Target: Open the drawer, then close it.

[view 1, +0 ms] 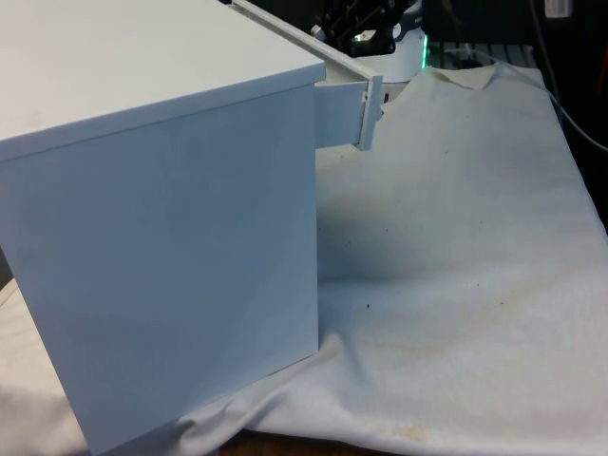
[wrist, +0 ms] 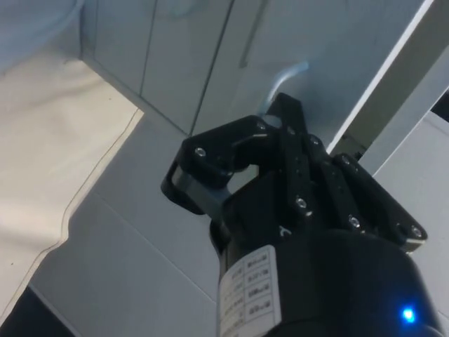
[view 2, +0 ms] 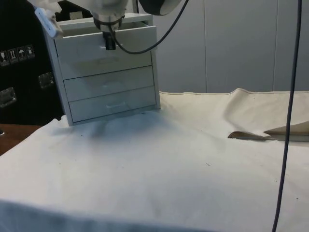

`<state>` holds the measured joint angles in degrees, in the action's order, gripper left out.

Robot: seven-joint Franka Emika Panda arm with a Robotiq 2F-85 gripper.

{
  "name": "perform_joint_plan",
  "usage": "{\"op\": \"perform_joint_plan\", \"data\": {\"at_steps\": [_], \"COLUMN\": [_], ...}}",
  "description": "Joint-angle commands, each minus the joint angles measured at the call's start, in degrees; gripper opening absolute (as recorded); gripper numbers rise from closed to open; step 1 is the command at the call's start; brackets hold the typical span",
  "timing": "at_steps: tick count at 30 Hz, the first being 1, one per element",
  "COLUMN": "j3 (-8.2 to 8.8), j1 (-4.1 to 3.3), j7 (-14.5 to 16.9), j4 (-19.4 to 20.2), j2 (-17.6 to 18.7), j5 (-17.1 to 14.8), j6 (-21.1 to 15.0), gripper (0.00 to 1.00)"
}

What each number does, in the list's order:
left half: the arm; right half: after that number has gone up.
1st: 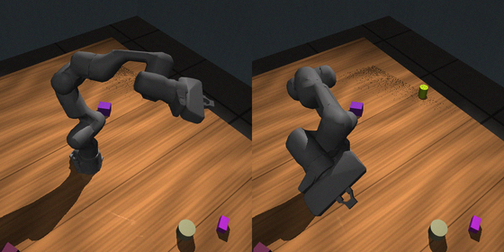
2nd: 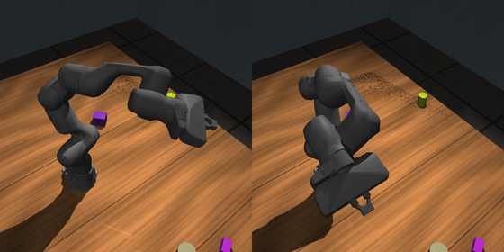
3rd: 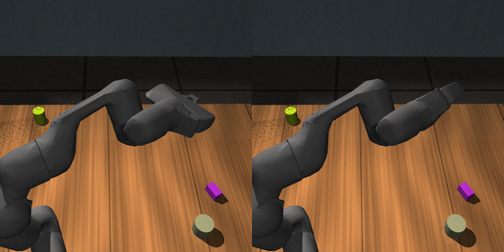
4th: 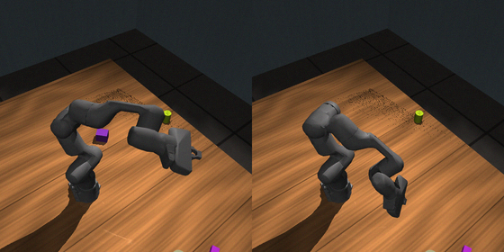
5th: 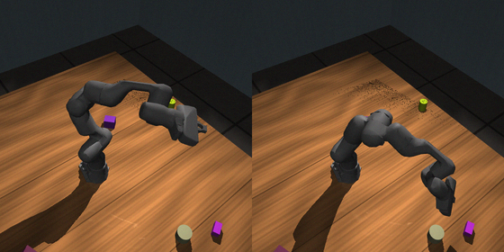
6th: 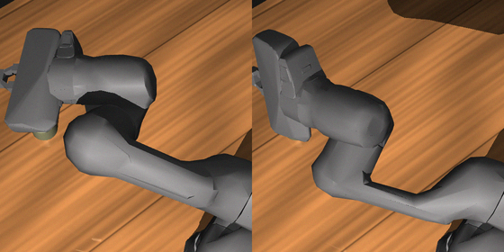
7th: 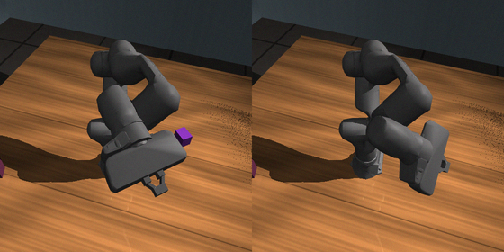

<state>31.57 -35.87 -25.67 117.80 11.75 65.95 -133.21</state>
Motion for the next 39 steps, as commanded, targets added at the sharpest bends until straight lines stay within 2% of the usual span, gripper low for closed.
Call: {"op": "perform_joint_plan", "data": {"at_steps": [1, 3, 4, 5, 12, 13, 14, 21, 22, 23, 27, 28, 29, 30, 32, 38, 39], "j3": [0.29, 0.8, 0.74, 0.97, 2.35, 2.23, 2.46, 3.55, 3.5, 3.72, 4.3, 4.41, 4.35, 4.53, 4.7, 4.98, 4.93], "j1": [0.52, 0.57, 0.06, 0.63, 0.92, 0.4, 0.97, 1.38, 0.8, 1.38, 1.6, 1.6, 1.09, 1.66, 1.72, 1.78, 1.26], "j7": [0.3, 0.2, 0.0, 0.2, 0.2, 0.0, 0.1, -0.1, -0.2, -0.1, -0.5, -0.6, -0.7, -0.7, -0.9, -1.4, -1.5], "j4": [-0.6, -1.3, -1.0, -1.5, -3.5, -3.1, -3.7, -5.3, -4.9, -5.6, -6.4, -6.6, -6.2, -6.7, -7.0, -7.7, -7.2], "j2": [0.6, 1.3, 0.9, 1.5, 3.3, 2.8, 3.6, 5.1, 4.5, 5.3, 6.4, 6.6, 6.1, 6.7, 7.0, 7.7, 7.2], "j5": [0.1, 0.0, 0.0, 0.0, -0.1, 0.0, -0.1, -0.2, -0.1, -0.2, -0.2, -0.2, -0.2, -0.2, -0.2, -0.2, -0.2], "j6": [-1.1, -1.3, -0.4, -1.4, -2.2, -1.1, -2.2, -2.9, -2.0, -3.0, -3.6, -3.7, -2.8, -3.7, -3.8, -3.8, -3.0], "gripper": [0.0, 0.0, 0.0, 0.0, 0.0, 0.0, 0.0, 0.0, 0.0, 0.0, 0.0, 0.0, 0.0, 0.0, 0.0, 0.0, 0.0]}}
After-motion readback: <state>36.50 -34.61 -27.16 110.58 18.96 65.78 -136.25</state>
